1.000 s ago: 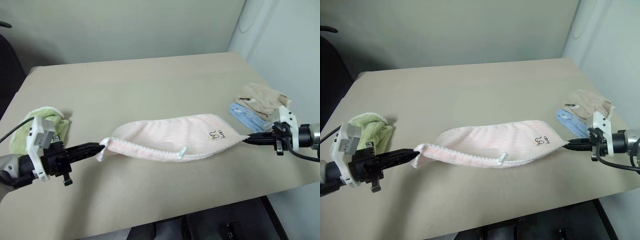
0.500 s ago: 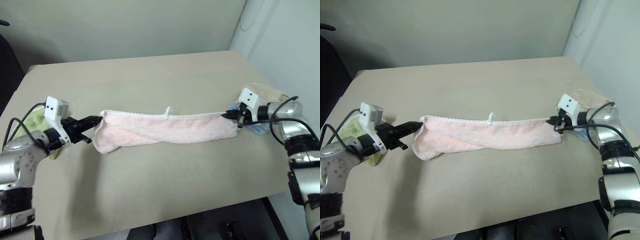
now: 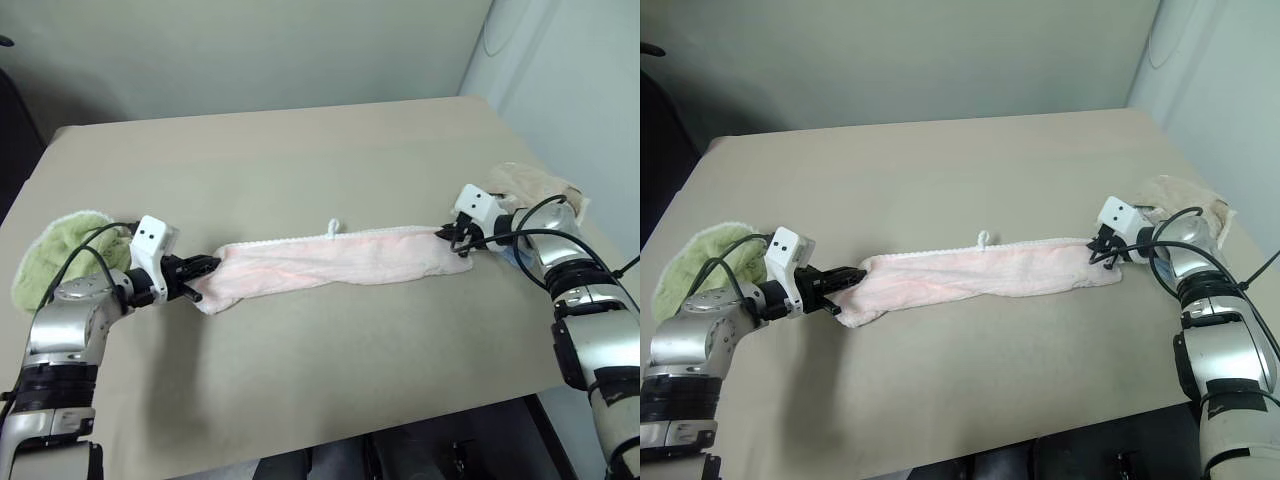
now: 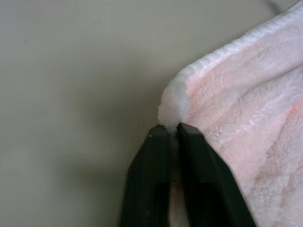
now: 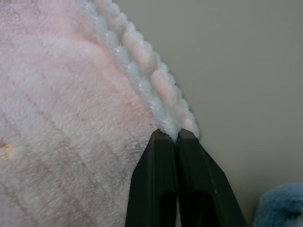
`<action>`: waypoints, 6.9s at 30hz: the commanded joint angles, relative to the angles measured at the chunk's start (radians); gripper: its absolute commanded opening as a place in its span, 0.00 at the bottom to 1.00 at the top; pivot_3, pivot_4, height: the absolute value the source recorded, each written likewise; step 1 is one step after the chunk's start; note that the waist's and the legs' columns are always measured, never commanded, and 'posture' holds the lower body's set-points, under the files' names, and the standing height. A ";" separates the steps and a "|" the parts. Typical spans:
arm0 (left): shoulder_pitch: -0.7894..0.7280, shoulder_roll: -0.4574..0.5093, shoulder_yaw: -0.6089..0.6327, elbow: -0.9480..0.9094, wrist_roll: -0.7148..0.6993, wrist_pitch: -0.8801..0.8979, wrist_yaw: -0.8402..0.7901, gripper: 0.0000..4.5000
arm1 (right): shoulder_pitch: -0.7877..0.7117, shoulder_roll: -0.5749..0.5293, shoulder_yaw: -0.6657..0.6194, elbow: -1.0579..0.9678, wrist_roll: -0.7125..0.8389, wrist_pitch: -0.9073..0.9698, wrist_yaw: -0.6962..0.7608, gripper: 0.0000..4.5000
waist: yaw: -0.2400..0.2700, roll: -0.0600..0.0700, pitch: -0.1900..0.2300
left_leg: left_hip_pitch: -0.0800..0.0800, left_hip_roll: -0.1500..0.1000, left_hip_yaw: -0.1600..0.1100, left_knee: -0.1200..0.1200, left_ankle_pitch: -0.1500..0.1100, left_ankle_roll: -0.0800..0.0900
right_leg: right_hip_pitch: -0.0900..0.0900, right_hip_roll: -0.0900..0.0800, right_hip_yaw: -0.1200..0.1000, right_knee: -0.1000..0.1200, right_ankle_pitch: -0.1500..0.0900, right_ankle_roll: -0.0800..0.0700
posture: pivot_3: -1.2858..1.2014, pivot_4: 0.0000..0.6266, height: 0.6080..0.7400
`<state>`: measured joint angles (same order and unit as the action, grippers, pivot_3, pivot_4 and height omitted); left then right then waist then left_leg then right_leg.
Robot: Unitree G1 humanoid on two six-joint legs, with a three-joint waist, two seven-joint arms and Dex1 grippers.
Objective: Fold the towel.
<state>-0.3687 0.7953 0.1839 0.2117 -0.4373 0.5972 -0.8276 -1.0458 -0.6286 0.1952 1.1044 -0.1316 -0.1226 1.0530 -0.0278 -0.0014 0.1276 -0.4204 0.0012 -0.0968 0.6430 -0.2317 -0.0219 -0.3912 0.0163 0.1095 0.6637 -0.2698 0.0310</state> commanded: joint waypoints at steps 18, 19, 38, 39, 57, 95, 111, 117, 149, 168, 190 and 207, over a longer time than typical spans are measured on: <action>0.223 -0.023 0.361 -0.311 -0.167 -0.021 0.023 1.00 | 0.179 -0.120 -0.320 -0.411 0.368 0.617 0.112 0.99 | 0.000 0.000 0.000 | 0.000 0.000 0.001 -0.005 0.001 -0.001 | 0.001 0.000 0.000 -0.003 0.000 0.000 | 0.52 0.24 1.00; 0.276 -0.006 0.359 -0.347 -0.161 -0.044 -0.021 1.00 | 0.222 -0.133 -0.324 -0.477 0.394 0.699 0.121 0.99 | 0.000 0.000 0.000 | 0.001 0.000 0.001 -0.005 0.001 -0.002 | 0.001 0.000 0.000 -0.002 0.000 0.000 | 0.52 0.24 1.00; 0.444 0.092 0.204 -0.459 0.009 -0.329 -0.211 1.00 | 0.378 -0.010 -0.662 -0.735 0.664 1.528 -0.319 0.99 | 0.004 -0.001 0.000 | 0.006 0.000 0.000 -0.003 0.000 0.003 | 0.004 0.001 0.000 0.002 0.000 -0.002 | 0.52 0.24 1.00; 0.448 0.086 0.198 -0.466 0.008 -0.330 -0.208 1.00 | 0.380 -0.001 -0.687 -0.741 0.668 1.543 -0.343 0.99 | 0.003 0.000 0.000 | 0.006 0.000 0.000 -0.003 0.000 0.003 | 0.004 0.001 0.000 0.001 0.000 -0.002 | 0.52 0.24 1.00; 0.387 0.032 0.144 -0.490 -0.027 -0.294 -0.152 1.00 | 0.332 0.218 -0.810 -0.736 0.693 1.579 -0.571 0.99 | -0.022 -0.003 -0.002 | 0.007 0.000 0.000 0.000 -0.005 0.013 | 0.004 0.002 0.000 0.003 0.000 -0.001 | 0.52 0.24 1.00; 0.378 -0.027 0.098 -0.500 -0.030 -0.297 -0.088 1.00 | 0.327 -0.196 -0.276 -1.016 0.683 1.138 -0.134 0.01 | 0.003 -0.002 -0.002 | 0.011 -0.001 0.000 -0.001 -0.007 0.013 | 0.010 0.002 0.002 0.000 -0.001 0.001 | 0.52 0.24 1.00; 0.397 -0.066 0.076 -0.541 -0.028 -0.295 -0.037 1.00 | 0.185 0.059 0.167 -1.046 0.477 1.017 -0.114 0.01 | 0.004 -0.003 -0.002 | 0.010 0.000 -0.001 0.002 -0.006 0.011 | 0.009 0.002 0.001 0.000 -0.001 0.001 | 0.52 0.24 1.00; 0.426 -0.076 0.084 -0.572 -0.036 -0.288 -0.017 1.00 | 0.164 0.133 0.162 -0.944 0.416 0.979 -0.135 0.01 | 0.006 -0.003 -0.002 | 0.005 0.000 -0.001 0.003 -0.002 0.004 | 0.004 0.001 0.000 0.001 -0.001 0.001 | 0.52 0.24 1.00; 0.369 -0.082 0.050 -0.533 -0.041 -0.275 -0.022 1.00 | 0.233 0.109 0.041 -0.897 0.392 0.808 -0.085 0.04 | 0.003 -0.004 -0.003 | 0.002 0.000 -0.001 0.003 -0.001 0.001 | 0.001 0.001 0.000 0.003 0.000 0.001 | 0.52 0.24 1.00; 0.417 -0.123 0.047 -0.589 -0.051 -0.264 0.022 1.00 | 0.154 0.281 0.037 -0.620 0.247 0.611 -0.164 0.04 | 0.009 -0.004 -0.003 | 0.001 0.000 -0.002 0.003 -0.001 0.001 | 0.001 0.001 -0.001 0.002 0.000 0.000 | 0.52 0.24 1.00; 0.304 -0.244 0.287 -0.580 -0.415 0.142 0.427 1.00 | 0.296 0.240 0.003 -0.545 0.247 0.529 -0.126 0.04 | -0.001 -0.006 -0.004 | 0.008 0.000 -0.001 0.003 0.000 -0.001 | 0.007 0.001 -0.001 0.003 0.000 0.000 | 0.52 0.24 1.00; 0.404 -0.115 0.389 -0.624 -1.368 0.380 1.169 1.00 | 0.229 0.185 -0.165 -0.815 0.430 0.565 -0.045 0.04 | 0.010 -0.004 -0.003 | 0.021 0.000 -0.001 -0.003 0.001 -0.004 | 0.020 0.003 -0.001 -0.002 -0.001 -0.002 | 0.52 0.24 1.00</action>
<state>0.0241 0.6518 0.6033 -0.3937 -1.6807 1.0116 0.2376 -0.8038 -0.4419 0.0569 0.3326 0.2693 0.4436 1.0024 -0.0181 -0.0059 0.1249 -0.3992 0.0007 -0.0980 0.6397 -0.2310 -0.0264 -0.3717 0.0197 0.1090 0.6617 -0.2709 0.0292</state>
